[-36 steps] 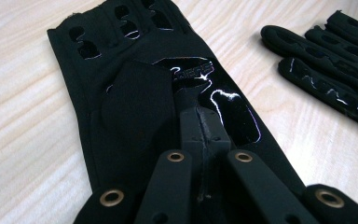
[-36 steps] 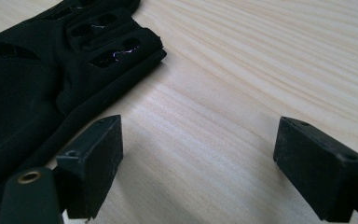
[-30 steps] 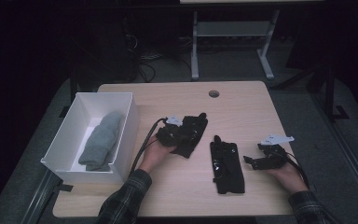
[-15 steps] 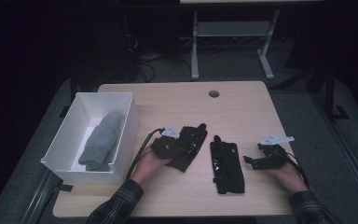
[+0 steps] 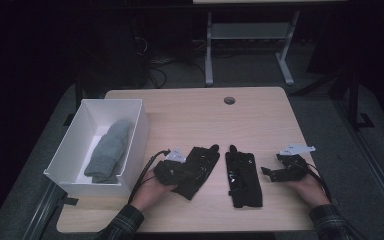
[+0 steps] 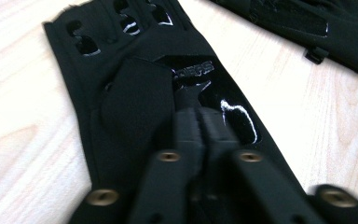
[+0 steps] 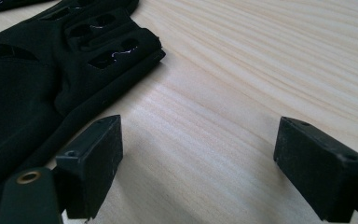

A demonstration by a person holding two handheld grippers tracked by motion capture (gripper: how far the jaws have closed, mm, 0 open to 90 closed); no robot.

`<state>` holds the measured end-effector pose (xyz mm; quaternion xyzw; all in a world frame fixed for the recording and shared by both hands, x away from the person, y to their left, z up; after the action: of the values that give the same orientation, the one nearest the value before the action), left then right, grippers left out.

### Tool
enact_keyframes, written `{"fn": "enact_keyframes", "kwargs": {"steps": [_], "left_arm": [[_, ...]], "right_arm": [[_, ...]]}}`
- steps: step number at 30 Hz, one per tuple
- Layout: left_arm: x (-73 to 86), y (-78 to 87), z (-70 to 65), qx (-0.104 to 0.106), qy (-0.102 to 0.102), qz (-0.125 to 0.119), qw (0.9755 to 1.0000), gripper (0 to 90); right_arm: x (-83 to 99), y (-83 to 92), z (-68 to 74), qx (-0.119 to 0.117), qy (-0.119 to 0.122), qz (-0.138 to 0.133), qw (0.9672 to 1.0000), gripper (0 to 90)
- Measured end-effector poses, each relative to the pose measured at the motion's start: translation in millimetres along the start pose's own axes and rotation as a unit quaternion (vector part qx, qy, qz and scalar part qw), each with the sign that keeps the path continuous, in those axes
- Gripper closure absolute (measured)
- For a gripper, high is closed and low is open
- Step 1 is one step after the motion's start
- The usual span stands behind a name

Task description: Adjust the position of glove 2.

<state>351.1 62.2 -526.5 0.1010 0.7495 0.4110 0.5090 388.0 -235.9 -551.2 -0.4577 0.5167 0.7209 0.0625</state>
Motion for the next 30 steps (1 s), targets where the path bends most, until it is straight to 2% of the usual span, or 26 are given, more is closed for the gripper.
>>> {"fn": "enact_keyframes", "kwargs": {"steps": [1, 5, 7, 8, 10, 12, 13, 16, 20, 22, 24, 25, 27, 30], "left_arm": [[-2.3, 2.4, 0.5, -0.004, -0.004, -0.002, 1.0, 75.0], [-15.8, 12.1, 9.3, -0.034, 0.003, -0.027, 0.9991, 67.4], [-18.7, 14.3, 20.5, -0.056, 0.005, -0.029, 0.998, 65.5], [-19.8, 14.9, 28.5, -0.068, 0.014, -0.031, 0.9971, 64.5], [-19.7, 14.5, 40.3, -0.079, 0.031, -0.032, 0.9959, 64.4], [-17.8, 13.4, 49.6, -0.09, 0.038, -0.028, 0.9949, 63.2], [-17.1, 12.1, 52.8, -0.092, 0.046, -0.028, 0.9943, 62.4], [-11.9, 6.2, 57.8, -0.091, 0.054, -0.019, 0.9942, 60.6], [-7.0, -0.8, 57.0, -0.089, 0.056, -0.006, 0.9944, 59.7], [-3.7, -5.2, 56.9, -0.092, 0.049, 0.008, 0.9946, 59.8], [-3.1, -7.0, 56.2, -0.092, 0.05, 0.007, 0.9944, 61.0], [-2.9, -7.0, 55.5, -0.09, 0.049, 0.009, 0.9947, 62.2], [-2.8, -7.6, 52.2, -0.078, 0.046, 0.01, 0.9959, 73.7], [-2.7, -7.6, 51.3, -0.074, 0.05, 0.016, 0.9959, 83.1]], "right_arm": [[0.0, 0.0, 0.0, 0.0, 0.0, 0.0, 1.0, 15.5], [0.0, -0.1, -0.1, 0.0, -0.001, 0.0, 1.0, 15.2], [-0.2, -0.3, -0.2, 0.001, -0.001, 0.0, 1.0, 15.2], [-0.2, -0.2, -0.2, 0.001, -0.001, 0.0, 1.0, 15.2], [-0.2, -0.2, -0.2, 0.001, -0.001, 0.0, 1.0, 15.2], [-0.2, -0.2, -0.2, 0.001, -0.001, 0.0, 1.0, 15.2], [-0.2, -0.3, -0.2, 0.001, -0.001, 0.0, 1.0, 15.2], [-0.2, -0.3, -0.3, 0.001, -0.001, 0.0, 1.0, 15.2], [-0.2, -0.3, -0.3, 0.001, -0.001, 0.0, 1.0, 15.2], [-0.2, -0.3, -0.3, 0.001, -0.001, 0.0, 1.0, 15.2], [-0.2, -0.3, -0.1, 0.001, -0.001, 0.0, 1.0, 15.2], [-0.2, -0.3, -0.1, 0.001, -0.001, 0.0, 1.0, 15.2], [-0.2, -0.3, -0.1, 0.001, -0.001, 0.0, 1.0, 15.1], [-0.2, -0.6, 0.8, -0.003, 0.0, 0.0, 1.0, 14.0]]}}
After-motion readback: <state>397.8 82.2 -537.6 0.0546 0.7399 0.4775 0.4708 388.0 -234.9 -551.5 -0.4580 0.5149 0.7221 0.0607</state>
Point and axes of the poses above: each handheld gripper's, and its own axes: y roughly backward along the jaws, x roughly out of its underside, z roughly to its left, the point moved 10 cm from there along -y, roughly forward along the jaws, and after that the axes turned 1 degree about -x, right-handed, at the moved point
